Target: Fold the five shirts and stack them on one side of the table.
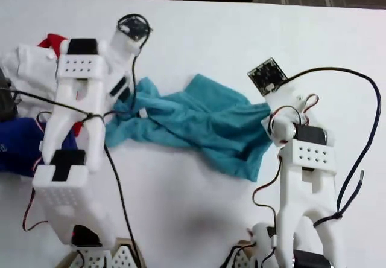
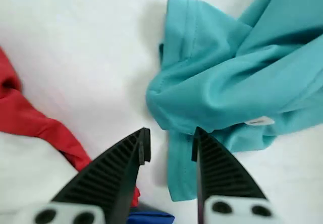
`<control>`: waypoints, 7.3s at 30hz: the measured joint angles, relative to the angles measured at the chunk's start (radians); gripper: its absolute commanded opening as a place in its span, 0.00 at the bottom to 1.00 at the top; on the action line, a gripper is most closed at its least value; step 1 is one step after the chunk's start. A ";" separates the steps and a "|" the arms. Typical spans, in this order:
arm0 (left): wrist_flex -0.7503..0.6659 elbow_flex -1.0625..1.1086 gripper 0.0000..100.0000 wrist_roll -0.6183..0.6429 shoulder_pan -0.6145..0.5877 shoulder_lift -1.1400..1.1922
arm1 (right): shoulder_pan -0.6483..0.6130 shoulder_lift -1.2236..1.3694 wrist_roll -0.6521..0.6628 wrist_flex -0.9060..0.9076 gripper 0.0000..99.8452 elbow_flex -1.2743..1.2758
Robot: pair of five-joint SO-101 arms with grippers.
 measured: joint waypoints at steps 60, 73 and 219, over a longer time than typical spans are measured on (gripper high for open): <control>-0.149 -0.003 0.16 0.054 0.012 0.153 | 0.000 0.000 0.000 0.000 0.02 0.000; -0.172 0.009 0.03 0.054 0.025 0.153 | -0.002 0.000 0.000 -0.006 0.02 0.011; -0.434 0.559 0.03 0.172 -0.043 -0.991 | -0.101 0.083 0.127 0.310 0.02 -1.062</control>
